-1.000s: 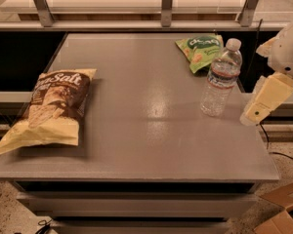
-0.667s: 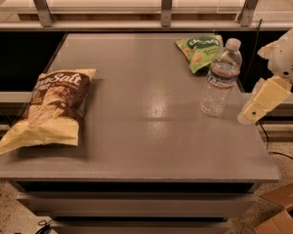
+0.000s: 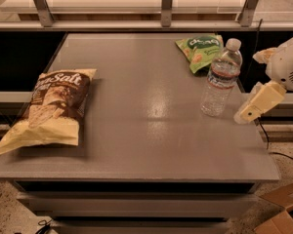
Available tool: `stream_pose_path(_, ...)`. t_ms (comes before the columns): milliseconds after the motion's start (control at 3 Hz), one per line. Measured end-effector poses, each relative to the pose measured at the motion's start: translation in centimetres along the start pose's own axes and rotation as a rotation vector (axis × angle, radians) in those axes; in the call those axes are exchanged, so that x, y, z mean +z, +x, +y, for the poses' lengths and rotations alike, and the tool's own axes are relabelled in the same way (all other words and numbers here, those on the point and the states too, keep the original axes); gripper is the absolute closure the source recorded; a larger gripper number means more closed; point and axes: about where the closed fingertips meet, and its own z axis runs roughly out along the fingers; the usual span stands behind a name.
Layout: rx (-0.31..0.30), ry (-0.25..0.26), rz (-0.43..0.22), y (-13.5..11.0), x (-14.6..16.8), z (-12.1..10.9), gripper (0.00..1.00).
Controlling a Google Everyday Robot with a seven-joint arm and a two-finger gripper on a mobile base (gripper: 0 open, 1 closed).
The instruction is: Move water bottle near brown chip bag
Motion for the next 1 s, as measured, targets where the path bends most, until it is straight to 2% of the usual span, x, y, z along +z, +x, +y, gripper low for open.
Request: stream_pose_path(1000, -0.040, -0.126, -0.216, -1.8, 2.9, -0.8, 0.00)
